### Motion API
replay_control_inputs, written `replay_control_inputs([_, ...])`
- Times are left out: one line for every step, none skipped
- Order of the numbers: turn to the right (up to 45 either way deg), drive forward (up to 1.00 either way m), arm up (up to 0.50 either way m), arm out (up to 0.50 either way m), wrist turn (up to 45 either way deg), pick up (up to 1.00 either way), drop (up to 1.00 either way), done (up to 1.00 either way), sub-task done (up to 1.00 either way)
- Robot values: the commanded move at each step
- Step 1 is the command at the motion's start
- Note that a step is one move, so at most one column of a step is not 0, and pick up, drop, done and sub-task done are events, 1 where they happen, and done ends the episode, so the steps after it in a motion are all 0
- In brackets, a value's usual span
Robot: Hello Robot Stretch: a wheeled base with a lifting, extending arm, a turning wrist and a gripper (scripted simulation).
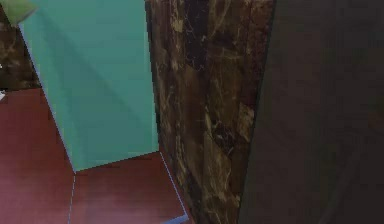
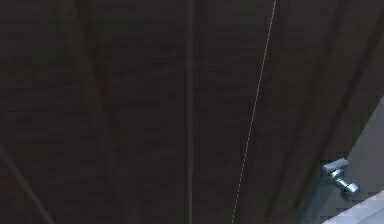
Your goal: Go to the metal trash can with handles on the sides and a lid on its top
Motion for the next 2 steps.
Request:
replay_control_inputs([3.0,0.0,0.0,0.0,0.0,0.0,0.0,0.0,0.0])
replay_control_inputs([-45.0,0.0,0.0,0.0,0.0,0.0,0.0,0.0,0.0])
